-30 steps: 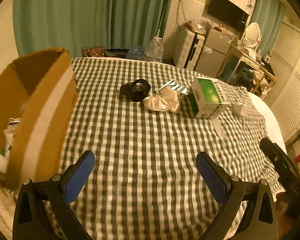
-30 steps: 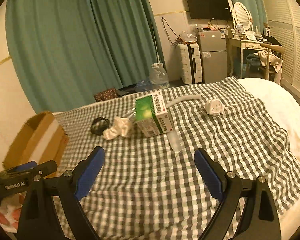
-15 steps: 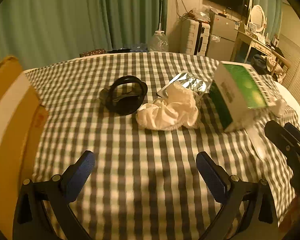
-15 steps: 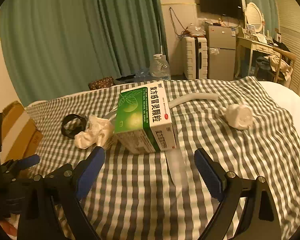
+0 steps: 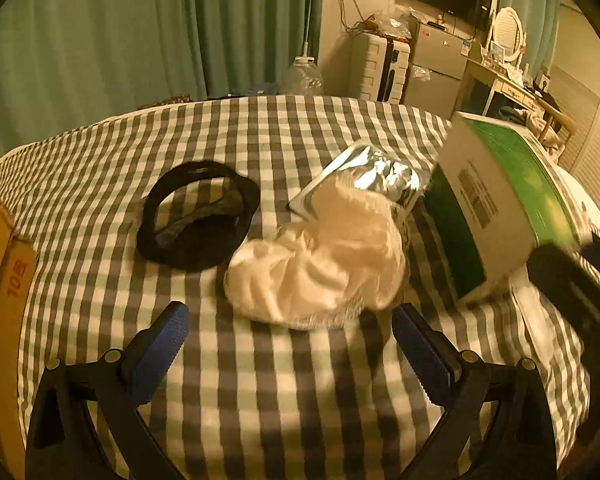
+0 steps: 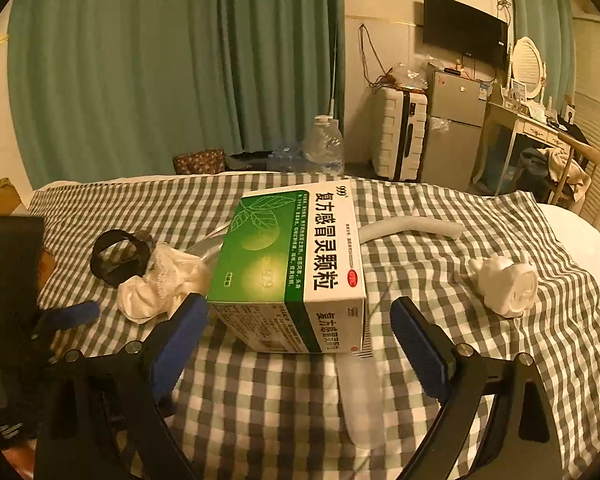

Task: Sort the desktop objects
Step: 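Grasp the green-white medicine box with the right gripper while the left grasps the white cloth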

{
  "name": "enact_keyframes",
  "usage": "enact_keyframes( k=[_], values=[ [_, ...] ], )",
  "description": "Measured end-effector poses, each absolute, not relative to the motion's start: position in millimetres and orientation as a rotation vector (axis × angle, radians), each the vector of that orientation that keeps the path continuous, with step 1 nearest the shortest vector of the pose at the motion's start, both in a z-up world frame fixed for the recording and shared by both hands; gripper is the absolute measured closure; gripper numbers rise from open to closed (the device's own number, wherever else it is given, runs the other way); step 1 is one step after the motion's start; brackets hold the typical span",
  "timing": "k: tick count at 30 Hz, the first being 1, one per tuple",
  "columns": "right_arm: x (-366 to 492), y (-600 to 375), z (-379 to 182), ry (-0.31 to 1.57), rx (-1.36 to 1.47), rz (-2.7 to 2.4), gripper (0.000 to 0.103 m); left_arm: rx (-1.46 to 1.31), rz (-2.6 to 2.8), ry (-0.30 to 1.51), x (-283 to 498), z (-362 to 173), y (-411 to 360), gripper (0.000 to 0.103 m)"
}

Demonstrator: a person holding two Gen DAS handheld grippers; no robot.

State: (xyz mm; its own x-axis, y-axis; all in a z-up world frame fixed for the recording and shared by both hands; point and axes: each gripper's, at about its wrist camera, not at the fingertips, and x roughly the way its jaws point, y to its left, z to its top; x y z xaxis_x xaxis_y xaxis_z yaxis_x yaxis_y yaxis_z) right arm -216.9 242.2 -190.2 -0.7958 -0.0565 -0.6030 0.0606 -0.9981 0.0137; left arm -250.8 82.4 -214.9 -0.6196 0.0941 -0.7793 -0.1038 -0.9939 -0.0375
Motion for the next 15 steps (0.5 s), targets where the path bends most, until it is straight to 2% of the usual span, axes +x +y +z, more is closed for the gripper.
enact_keyframes(
  k=[3,10,15],
  values=[
    [-220,238,-189,0.037,0.980,-2.919,0.010,-1.297,2.743,0.047,-259,-215,89,0.000],
    [-227,240,-189,-0.111,1.004,-2.862,0.010,-1.319,2.704,0.076,-275,-220,98,0.000],
    [-227,232,-193,-0.030,0.986,-2.924,0.010,-1.297,2.706,0.067,-276,-222,99,0.001]
  ],
)
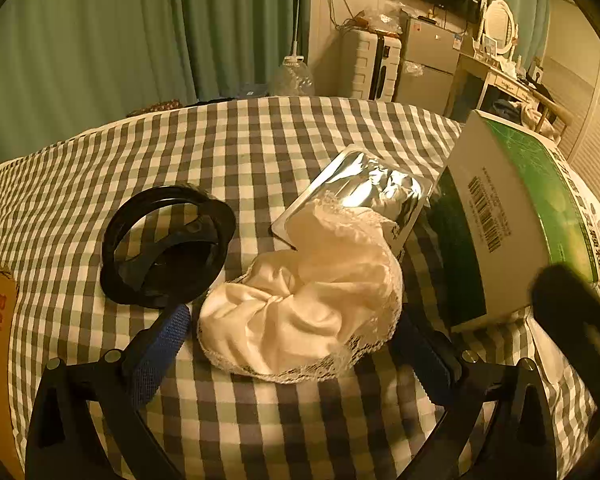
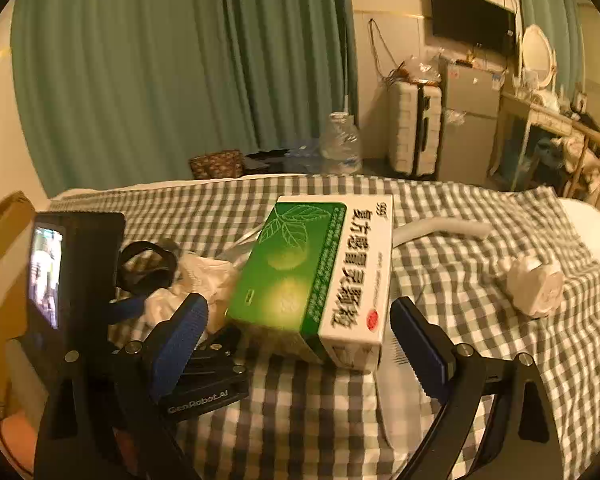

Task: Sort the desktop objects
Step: 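Grasp the green-white medicine box with the right gripper while the left grasps the white cloth, then carry the medicine box and white cloth over the cardboard box with both grippers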

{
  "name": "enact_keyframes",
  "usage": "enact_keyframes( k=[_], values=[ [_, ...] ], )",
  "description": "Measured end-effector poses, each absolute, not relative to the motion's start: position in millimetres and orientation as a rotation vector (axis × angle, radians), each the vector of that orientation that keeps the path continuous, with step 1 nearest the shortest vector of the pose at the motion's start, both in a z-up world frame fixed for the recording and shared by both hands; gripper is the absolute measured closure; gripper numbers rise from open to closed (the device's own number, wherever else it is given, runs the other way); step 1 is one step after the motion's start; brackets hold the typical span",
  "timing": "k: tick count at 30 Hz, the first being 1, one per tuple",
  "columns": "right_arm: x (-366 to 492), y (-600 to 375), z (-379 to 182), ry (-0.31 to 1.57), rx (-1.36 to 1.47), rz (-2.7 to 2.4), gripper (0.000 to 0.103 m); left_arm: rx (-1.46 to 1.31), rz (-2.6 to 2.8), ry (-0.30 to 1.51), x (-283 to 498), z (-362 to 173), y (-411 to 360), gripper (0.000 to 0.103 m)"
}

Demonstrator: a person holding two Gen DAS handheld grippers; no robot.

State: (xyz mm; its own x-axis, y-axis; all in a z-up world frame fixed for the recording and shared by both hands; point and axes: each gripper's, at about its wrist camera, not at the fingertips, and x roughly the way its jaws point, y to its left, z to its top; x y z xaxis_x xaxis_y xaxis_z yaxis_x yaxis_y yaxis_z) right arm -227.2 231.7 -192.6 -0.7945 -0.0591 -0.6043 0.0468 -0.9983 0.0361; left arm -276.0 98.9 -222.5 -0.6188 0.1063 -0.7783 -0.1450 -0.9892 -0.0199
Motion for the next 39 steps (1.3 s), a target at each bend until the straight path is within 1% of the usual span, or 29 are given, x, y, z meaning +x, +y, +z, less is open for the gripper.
enact_keyframes(
  k=[2,4,5,6,7,8,9,10,12,17,23,26,31,35,39],
  values=[
    [-236,232,-202,-0.024,1.059,-2.907,0.010,-1.277,2.703,0.089,-276,-222,102,0.008],
    [-240,237,-207,-0.063,1.078,-2.901,0.012,-1.271,2.689,0.100,-279,-222,104,0.029],
    [-239,240,-207,-0.084,1.069,-2.896,0.015,-1.269,2.677,0.084,-280,-221,104,0.036],
    [-239,243,-207,-0.091,1.067,-2.896,0.020,-1.272,2.666,0.072,-281,-219,104,0.052],
    [-238,245,-206,-0.101,1.066,-2.896,0.021,-1.278,2.650,0.061,-282,-217,103,0.067],
    [-238,247,-206,-0.111,1.067,-2.891,0.021,-1.283,2.629,0.055,-283,-215,102,0.073],
    [-237,249,-205,-0.125,1.062,-2.891,0.021,-1.277,2.618,0.061,-283,-213,100,0.083],
    [-234,251,-205,-0.146,1.061,-2.890,0.021,-1.274,2.612,0.068,-283,-211,98,0.086],
    [-231,253,-204,-0.164,1.063,-2.889,0.022,-1.292,2.594,0.072,-281,-209,94,0.089],
    [-218,262,-196,-0.195,1.086,-2.905,0.022,-1.305,2.600,0.073,-260,-197,80,0.090],
    [-187,274,-176,-0.302,1.135,-2.890,0.022,-1.335,2.580,0.026,-219,-176,65,0.090],
    [-160,266,-164,-0.243,1.167,-2.896,0.023,-1.362,2.580,0.073,-201,-161,63,0.090],
    [-117,251,-146,-0.243,1.145,-2.885,0.023,-1.347,2.589,0.047,-167,-127,50,0.090],
    [-88,234,-119,-0.210,1.109,-2.888,0.023,-1.314,2.595,0.004,-142,-96,36,0.090],
    [-67,212,-88,-0.174,1.030,-2.889,0.023,-1.273,2.602,0.046,-124,-62,25,0.090]
  ],
)
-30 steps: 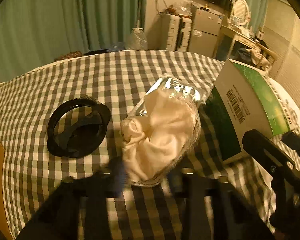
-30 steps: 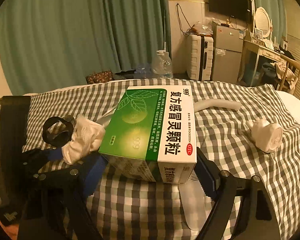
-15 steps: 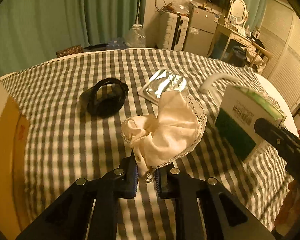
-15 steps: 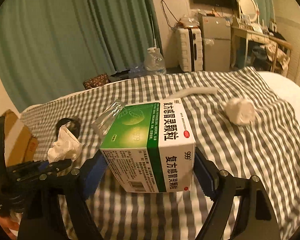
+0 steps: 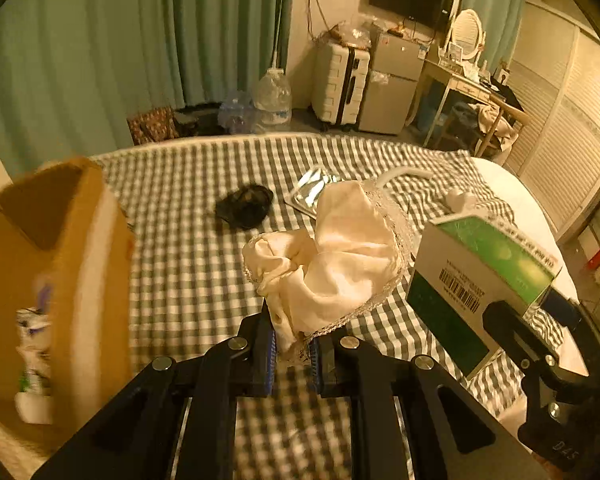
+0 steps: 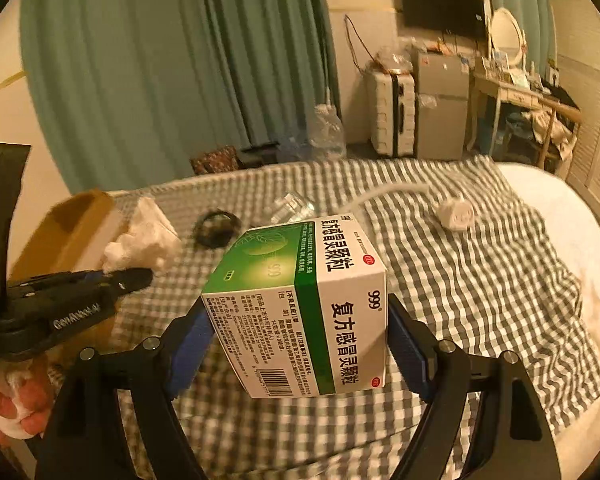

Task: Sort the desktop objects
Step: 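Carry the medicine box and white cloth over the cardboard box with both grippers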

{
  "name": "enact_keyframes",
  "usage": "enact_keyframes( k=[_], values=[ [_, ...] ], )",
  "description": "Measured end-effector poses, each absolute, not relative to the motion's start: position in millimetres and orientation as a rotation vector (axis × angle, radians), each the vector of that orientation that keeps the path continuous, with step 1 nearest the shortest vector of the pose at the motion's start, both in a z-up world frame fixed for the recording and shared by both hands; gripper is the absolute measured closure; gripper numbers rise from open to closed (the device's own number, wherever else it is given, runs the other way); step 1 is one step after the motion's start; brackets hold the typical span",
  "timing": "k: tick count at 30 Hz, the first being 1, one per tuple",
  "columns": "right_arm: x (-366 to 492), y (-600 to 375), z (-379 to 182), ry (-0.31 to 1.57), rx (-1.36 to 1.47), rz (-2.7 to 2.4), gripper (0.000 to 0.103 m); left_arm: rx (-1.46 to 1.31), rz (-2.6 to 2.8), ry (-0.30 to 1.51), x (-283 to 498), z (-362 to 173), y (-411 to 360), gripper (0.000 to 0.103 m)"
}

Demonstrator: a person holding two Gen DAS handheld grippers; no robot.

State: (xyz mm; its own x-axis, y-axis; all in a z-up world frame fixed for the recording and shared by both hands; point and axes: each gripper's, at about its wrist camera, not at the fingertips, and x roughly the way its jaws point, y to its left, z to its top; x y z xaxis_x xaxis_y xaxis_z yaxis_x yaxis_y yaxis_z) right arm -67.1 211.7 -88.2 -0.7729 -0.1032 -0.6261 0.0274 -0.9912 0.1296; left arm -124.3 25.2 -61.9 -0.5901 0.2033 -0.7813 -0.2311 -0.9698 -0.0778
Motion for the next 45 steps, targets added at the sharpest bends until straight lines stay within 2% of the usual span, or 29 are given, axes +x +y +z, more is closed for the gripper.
enact_keyframes(
  k=[8,14,19,23,30,45],
  values=[
    [-36,163,-16,-0.073,0.849,-2.884,0.023,-1.174,2.674,0.160,-94,15,-18,0.090],
    [-29,118,28,-0.036,0.729,-2.845,0.023,-1.168,2.717,0.090,-86,66,-68,0.090],
    [-30,75,48,0.011,0.677,-2.792,0.023,-1.172,2.782,0.051,-84,82,-118,0.090],
    [-33,40,52,0.031,0.674,-2.736,0.023,-1.200,2.802,-0.072,-83,77,-159,0.090],
    [-44,-19,39,0.108,0.708,-2.661,0.023,-1.226,2.829,-0.159,-87,52,-213,0.090],
    [-97,-97,-17,0.148,0.856,-2.544,0.023,-1.330,2.851,-0.183,-102,-13,-284,0.090]
  ],
)
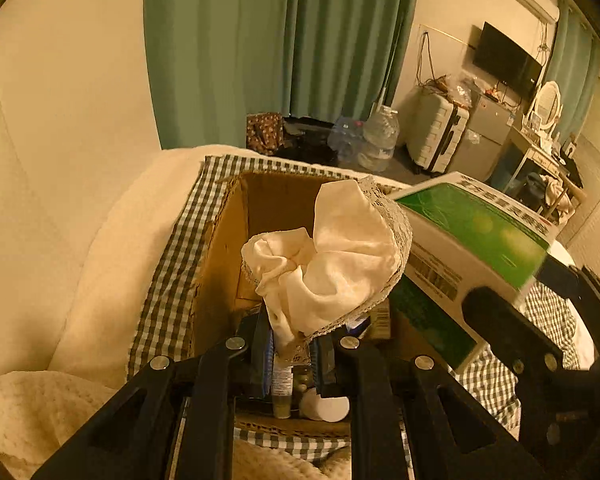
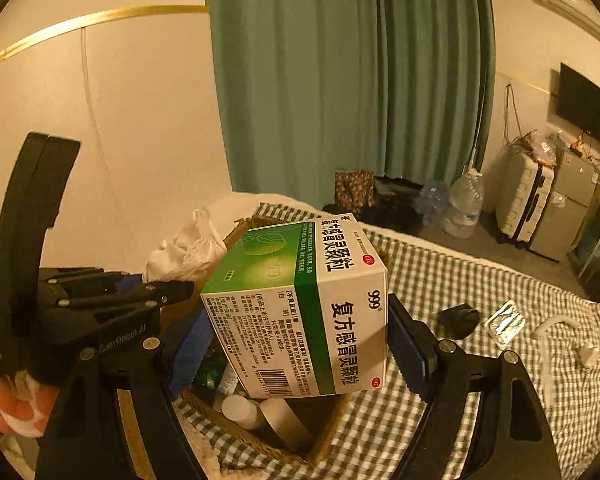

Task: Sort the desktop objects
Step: 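Carry the medicine box and white cloth over the cardboard box with both grippers, then open both grippers to drop the box and cloth into the cardboard box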

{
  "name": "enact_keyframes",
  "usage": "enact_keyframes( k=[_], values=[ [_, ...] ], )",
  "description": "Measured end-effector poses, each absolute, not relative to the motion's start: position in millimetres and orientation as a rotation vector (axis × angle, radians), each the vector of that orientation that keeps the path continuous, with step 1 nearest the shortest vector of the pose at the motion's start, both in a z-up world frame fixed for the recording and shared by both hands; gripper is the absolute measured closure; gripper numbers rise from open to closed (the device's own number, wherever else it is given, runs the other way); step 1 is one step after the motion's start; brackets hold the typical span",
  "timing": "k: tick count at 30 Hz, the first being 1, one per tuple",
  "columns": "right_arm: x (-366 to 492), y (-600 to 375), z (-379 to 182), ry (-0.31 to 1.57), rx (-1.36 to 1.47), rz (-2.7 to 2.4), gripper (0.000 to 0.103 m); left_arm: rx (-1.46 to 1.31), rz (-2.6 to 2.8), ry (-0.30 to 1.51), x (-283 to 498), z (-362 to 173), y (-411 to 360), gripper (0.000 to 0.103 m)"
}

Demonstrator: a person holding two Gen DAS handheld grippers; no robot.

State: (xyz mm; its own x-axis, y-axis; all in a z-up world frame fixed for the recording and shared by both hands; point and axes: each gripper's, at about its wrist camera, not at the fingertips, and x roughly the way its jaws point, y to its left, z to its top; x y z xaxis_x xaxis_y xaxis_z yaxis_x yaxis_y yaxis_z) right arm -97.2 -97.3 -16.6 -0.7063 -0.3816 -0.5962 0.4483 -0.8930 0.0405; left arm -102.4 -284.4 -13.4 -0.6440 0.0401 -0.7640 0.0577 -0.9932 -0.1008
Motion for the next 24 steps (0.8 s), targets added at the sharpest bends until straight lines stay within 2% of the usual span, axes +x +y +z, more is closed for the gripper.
enact_keyframes(
  k=[6,8,10,11,18,24],
  values=[
    [-111,-118,-29,0.111,0.887,-2.536,0.022,1.351,-2.832,0.156,-106,-29,-286,0.089],
    [-116,-119,-29,0.098,0.882,-2.540,0.021,1.341,-2.824,0.103,-106,-31,-283,0.074],
    [-118,-115,-26,0.094,0.872,-2.583,0.015,1.348,-2.787,0.063,-105,-33,-281,0.028],
    [-117,-117,-26,0.089,0.864,-2.586,0.015,1.336,-2.760,0.052,-104,-34,-281,0.022],
    [-108,-105,-15,0.125,0.833,-2.623,0.015,1.301,-2.751,0.047,-96,-31,-274,0.018],
    [-91,-71,-2,0.066,0.810,-2.658,0.015,1.256,-2.789,0.009,-90,-19,-254,0.013]
  ],
)
